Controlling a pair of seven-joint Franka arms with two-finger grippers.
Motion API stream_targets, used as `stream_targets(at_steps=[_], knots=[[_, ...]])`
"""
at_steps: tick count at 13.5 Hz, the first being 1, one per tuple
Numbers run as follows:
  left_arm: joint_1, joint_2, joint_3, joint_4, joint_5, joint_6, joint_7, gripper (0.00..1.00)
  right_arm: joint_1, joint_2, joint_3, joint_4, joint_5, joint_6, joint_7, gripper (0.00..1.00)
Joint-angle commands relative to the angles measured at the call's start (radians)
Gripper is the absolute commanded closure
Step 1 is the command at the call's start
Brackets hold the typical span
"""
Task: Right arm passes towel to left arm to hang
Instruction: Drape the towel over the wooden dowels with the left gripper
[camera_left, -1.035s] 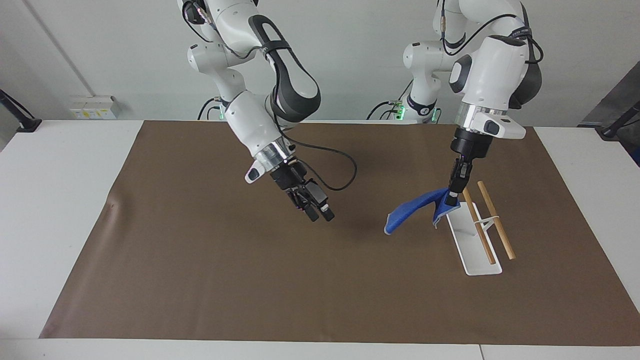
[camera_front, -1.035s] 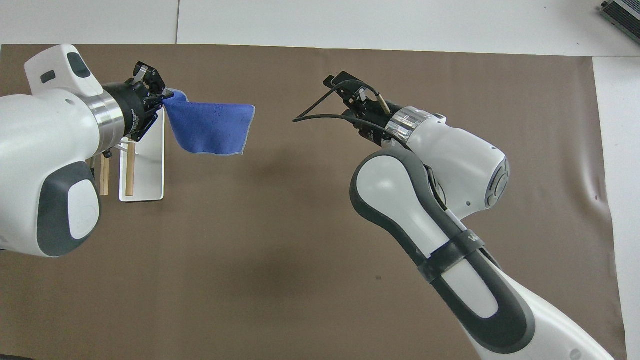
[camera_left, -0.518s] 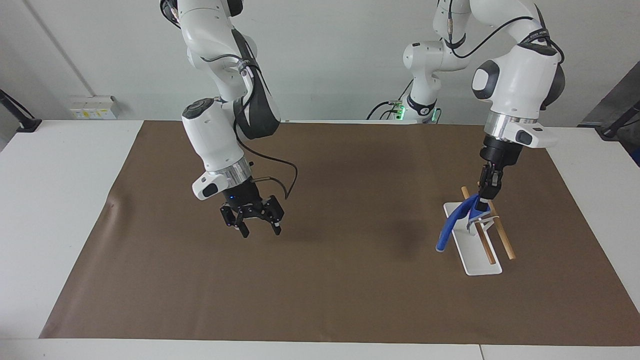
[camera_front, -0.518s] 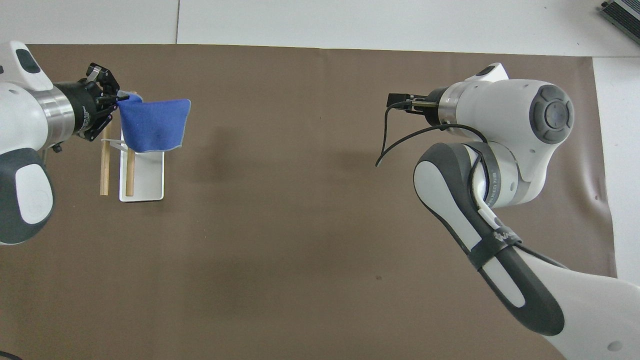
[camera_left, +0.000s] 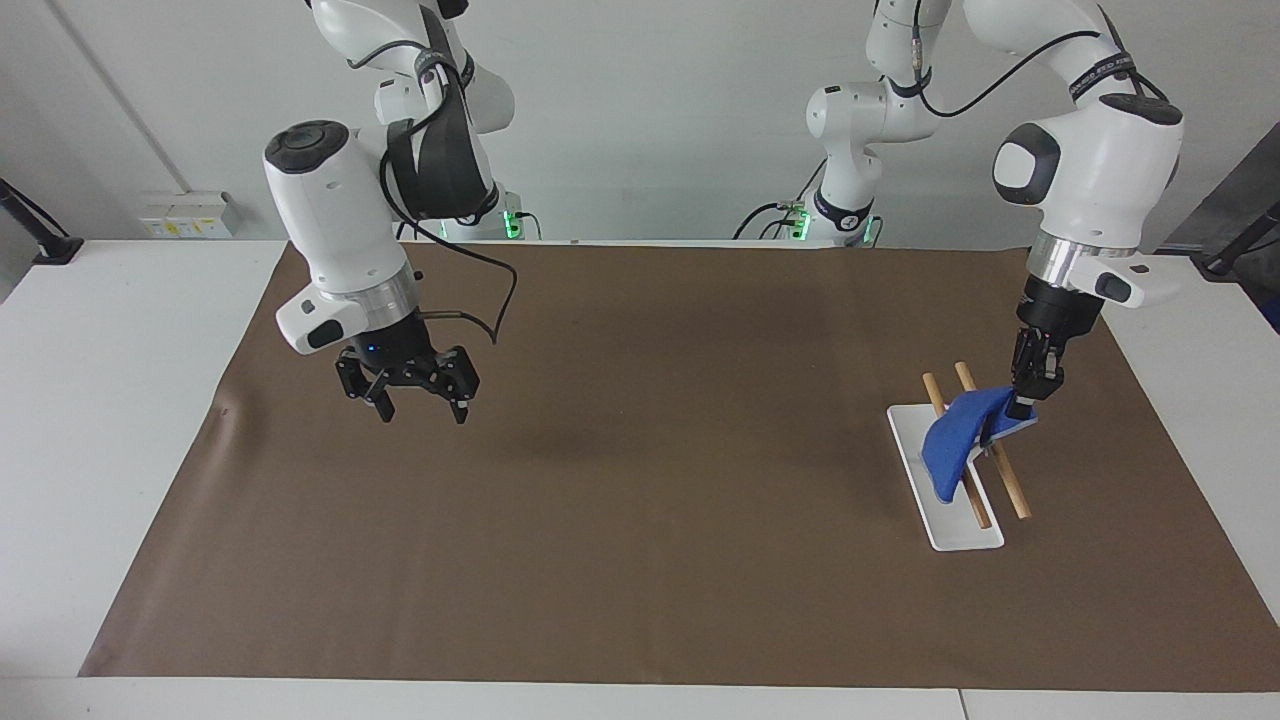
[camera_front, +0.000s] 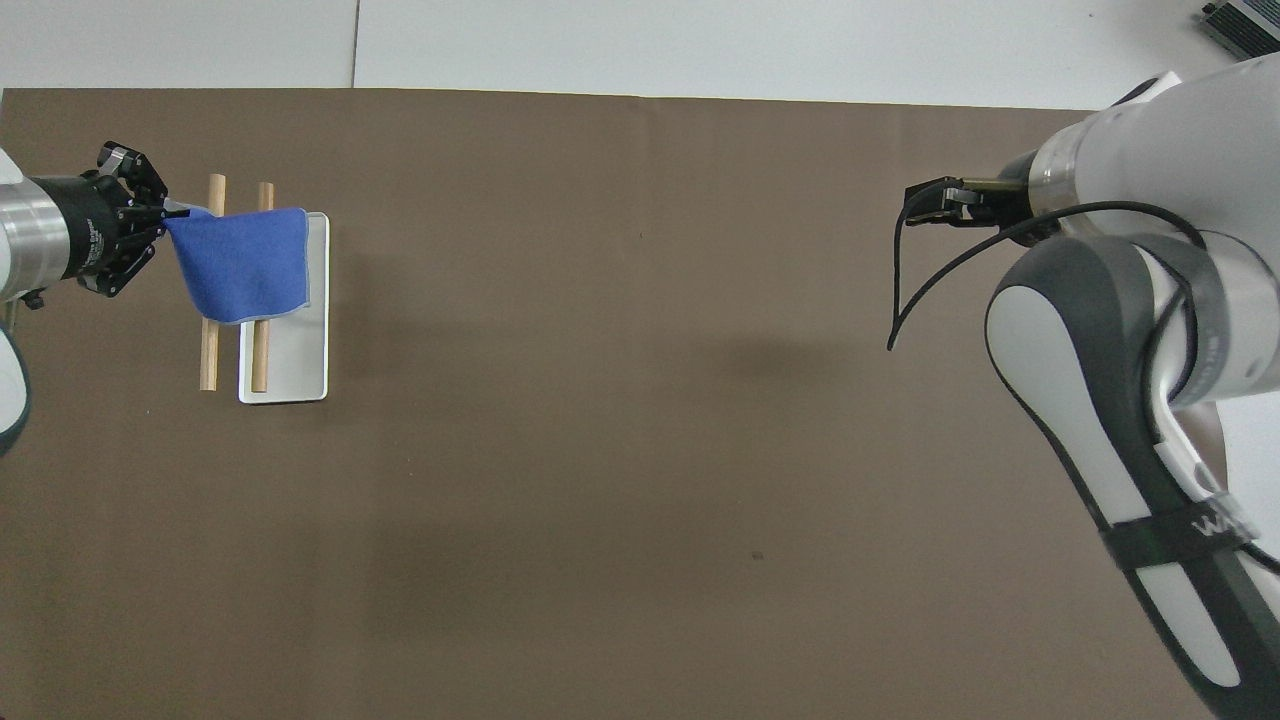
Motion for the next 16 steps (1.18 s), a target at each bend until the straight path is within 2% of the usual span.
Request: stream_targets(at_steps=[1, 5, 7, 9, 11, 16], knots=[[0.003, -0.011, 0.009, 0.011, 0.102, -0.057, 0.010, 1.00, -0.032, -0.085, -0.026, -0.003, -0.020, -0.120, -0.014, 0.00], [0.003, -0.010, 0.015, 0.028, 0.222, -0.103, 0.012, 1.00, -0.032, -0.154, -0.089, 0.039, -0.022, -0.332, -0.024, 0.00], [0.003, -0.010, 0.017, 0.029, 0.251, -0.115, 0.014, 1.00, -0.055, -0.173, -0.097, 0.032, -0.022, -0.377, -0.081, 0.00], [0.004, 0.004, 0.021, 0.029, 0.252, -0.100, 0.039, 1.00, -0.111, -0.184, -0.083, 0.010, -0.005, -0.379, -0.093, 0.00], [0.004, 0.025, 0.022, 0.028, 0.252, -0.085, 0.095, 1.00, -0.110, -0.207, -0.083, -0.031, -0.005, -0.371, -0.087, 0.00], [0.004, 0.093, 0.023, 0.026, 0.252, 0.015, 0.103, 1.00, -0.101, -0.210, -0.085, -0.036, -0.042, -0.369, -0.107, 0.00]])
